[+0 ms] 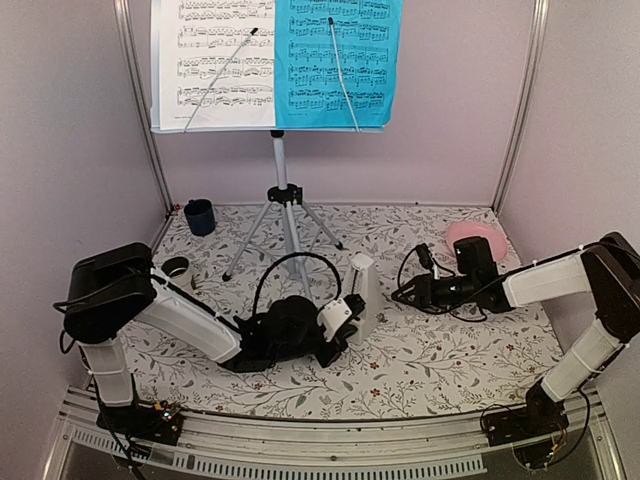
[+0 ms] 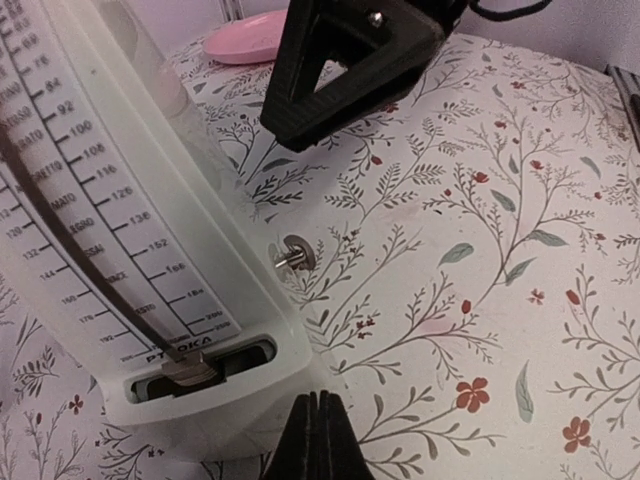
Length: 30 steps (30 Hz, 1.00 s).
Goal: Set up the instrument practice props
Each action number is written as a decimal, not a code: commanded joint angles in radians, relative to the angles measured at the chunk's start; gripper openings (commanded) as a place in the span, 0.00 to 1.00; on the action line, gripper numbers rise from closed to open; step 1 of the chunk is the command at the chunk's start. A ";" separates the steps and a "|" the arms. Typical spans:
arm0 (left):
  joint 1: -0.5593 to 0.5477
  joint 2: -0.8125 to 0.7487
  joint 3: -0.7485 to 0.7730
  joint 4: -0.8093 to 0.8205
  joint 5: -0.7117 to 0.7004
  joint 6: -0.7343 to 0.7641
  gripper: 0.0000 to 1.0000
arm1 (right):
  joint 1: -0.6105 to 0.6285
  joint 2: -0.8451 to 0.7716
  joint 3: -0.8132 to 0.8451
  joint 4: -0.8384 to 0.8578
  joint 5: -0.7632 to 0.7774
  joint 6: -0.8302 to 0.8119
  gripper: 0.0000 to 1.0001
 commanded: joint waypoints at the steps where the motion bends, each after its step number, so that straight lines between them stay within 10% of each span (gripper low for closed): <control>1: 0.010 0.028 0.037 -0.023 -0.030 -0.003 0.00 | 0.007 0.081 -0.005 0.079 -0.004 0.008 0.36; 19: 0.020 0.254 0.295 0.015 -0.049 0.052 0.00 | 0.009 0.250 0.164 0.047 0.004 -0.040 0.32; 30: 0.009 -0.087 -0.001 0.131 -0.054 0.024 0.01 | 0.004 0.299 0.292 0.042 0.010 -0.099 0.37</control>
